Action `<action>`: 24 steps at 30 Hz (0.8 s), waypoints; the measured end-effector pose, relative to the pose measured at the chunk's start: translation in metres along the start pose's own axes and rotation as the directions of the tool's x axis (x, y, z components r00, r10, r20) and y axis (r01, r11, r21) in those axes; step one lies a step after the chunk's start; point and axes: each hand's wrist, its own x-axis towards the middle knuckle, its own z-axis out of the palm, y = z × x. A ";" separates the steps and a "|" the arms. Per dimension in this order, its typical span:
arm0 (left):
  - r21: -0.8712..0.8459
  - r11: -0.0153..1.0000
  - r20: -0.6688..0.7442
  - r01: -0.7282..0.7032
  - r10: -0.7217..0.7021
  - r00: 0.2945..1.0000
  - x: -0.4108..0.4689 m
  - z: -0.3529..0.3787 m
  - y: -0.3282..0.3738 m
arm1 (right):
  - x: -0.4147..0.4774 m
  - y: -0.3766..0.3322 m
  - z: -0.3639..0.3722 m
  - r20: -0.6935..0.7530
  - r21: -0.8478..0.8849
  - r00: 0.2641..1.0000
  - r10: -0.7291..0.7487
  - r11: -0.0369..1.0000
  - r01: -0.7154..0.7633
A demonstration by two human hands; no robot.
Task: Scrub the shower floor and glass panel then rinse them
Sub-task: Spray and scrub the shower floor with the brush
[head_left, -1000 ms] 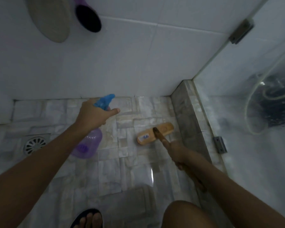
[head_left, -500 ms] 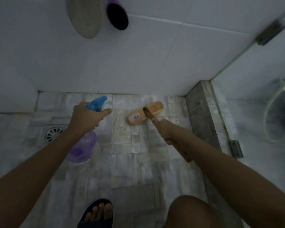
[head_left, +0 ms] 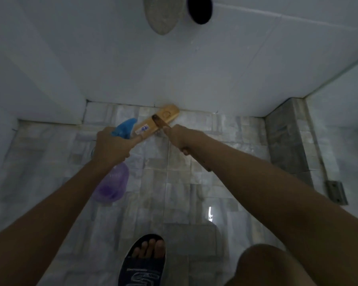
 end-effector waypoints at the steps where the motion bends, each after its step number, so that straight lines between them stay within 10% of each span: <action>1: 0.006 1.000 -0.013 0.011 -0.011 1.000 0.000 -0.003 -0.002 | 0.002 -0.002 0.000 0.005 0.003 1.000 0.000 1.000 0.000; 11: -0.061 0.997 -0.142 0.051 -0.060 0.988 -0.001 -0.054 -0.046 | -0.058 0.110 -0.003 0.111 -0.296 0.978 0.176 0.945 -0.136; 24: -0.110 0.991 -0.195 0.082 -0.103 0.975 0.002 -0.071 -0.058 | 0.002 -0.070 0.062 0.079 -0.027 0.991 -0.105 0.994 0.108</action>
